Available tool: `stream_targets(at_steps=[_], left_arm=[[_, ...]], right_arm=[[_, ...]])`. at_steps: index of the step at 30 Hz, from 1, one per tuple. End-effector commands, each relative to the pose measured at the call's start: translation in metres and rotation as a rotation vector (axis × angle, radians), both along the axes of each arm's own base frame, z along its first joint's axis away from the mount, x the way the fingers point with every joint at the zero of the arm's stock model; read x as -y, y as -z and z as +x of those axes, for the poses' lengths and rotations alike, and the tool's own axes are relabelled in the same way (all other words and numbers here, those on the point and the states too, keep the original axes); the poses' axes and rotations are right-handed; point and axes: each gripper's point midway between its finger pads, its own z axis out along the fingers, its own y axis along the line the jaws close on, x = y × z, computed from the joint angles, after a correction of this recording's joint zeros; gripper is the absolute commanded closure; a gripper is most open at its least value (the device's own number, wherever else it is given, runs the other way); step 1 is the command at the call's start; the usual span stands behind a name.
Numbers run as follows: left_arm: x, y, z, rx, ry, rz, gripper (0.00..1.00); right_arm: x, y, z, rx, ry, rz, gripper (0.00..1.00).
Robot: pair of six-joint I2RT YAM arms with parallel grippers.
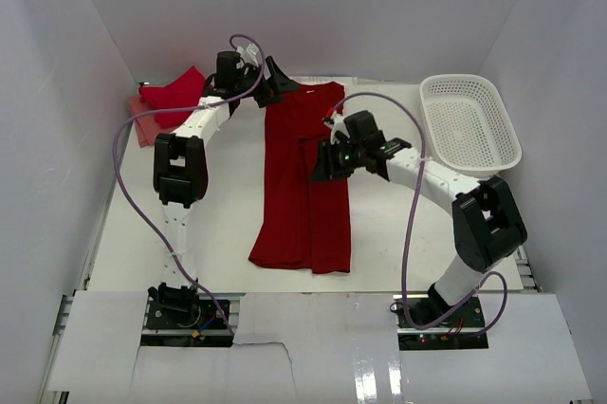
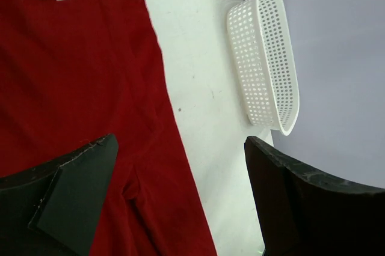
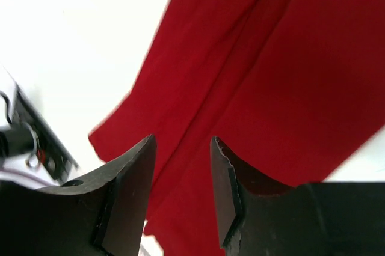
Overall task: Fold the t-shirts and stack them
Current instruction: Rotate the tshirt 90 degrees
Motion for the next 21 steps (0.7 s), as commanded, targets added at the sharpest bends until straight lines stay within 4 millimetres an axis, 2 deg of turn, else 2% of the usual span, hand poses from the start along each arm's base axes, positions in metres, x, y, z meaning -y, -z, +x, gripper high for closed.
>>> stream_targets(at_steps=[1, 2, 3, 4, 6, 11, 13, 14, 15, 16, 18, 19, 21], left_arm=[[0.000, 0.030, -0.003, -0.033, 0.001, 0.005, 0.02], [0.002, 0.034, -0.003, -0.038, 0.007, -0.006, 0.02], [0.004, 0.037, 0.000, -0.039, 0.012, -0.015, 0.02], [0.006, 0.050, 0.002, -0.064, 0.017, -0.024, 0.02], [0.009, 0.048, 0.007, -0.053, 0.026, -0.035, 0.02], [0.012, 0.065, 0.016, -0.050, 0.052, -0.030, 0.02], [0.013, 0.067, 0.018, -0.037, 0.062, -0.030, 0.02], [0.012, 0.069, 0.020, -0.020, 0.063, -0.032, 0.02], [0.011, 0.078, 0.017, -0.038, 0.066, -0.034, 0.02], [0.011, 0.078, 0.020, -0.014, 0.057, -0.045, 0.02], [0.005, 0.080, 0.020, -0.008, 0.042, -0.059, 0.02], [0.003, 0.088, 0.018, -0.018, 0.032, -0.057, 0.02], [-0.001, 0.094, 0.022, -0.009, 0.015, -0.043, 0.02]], right_arm=[[-0.006, 0.032, -0.047, -0.108, -0.003, -0.088, 0.53], [-0.014, 0.036, -0.064, -0.118, -0.033, -0.099, 0.52], [-0.017, 0.038, -0.071, -0.127, -0.035, -0.113, 0.52], [-0.015, 0.044, -0.076, -0.149, -0.012, -0.151, 0.51], [-0.026, 0.044, -0.090, -0.148, -0.033, -0.176, 0.48], [-0.048, 0.047, -0.119, -0.161, -0.043, -0.232, 0.47], [-0.050, 0.057, -0.124, -0.182, -0.010, -0.279, 0.48], [-0.053, 0.059, -0.132, -0.193, -0.016, -0.296, 0.48], [-0.054, 0.064, -0.133, -0.199, 0.002, -0.314, 0.49], [-0.059, 0.064, -0.142, -0.211, 0.004, -0.316, 0.50], [-0.064, 0.061, -0.146, -0.202, 0.021, -0.319, 0.51], [-0.070, 0.059, -0.154, -0.200, 0.010, -0.321, 0.51], [-0.075, 0.054, -0.154, -0.185, 0.050, -0.333, 0.53]])
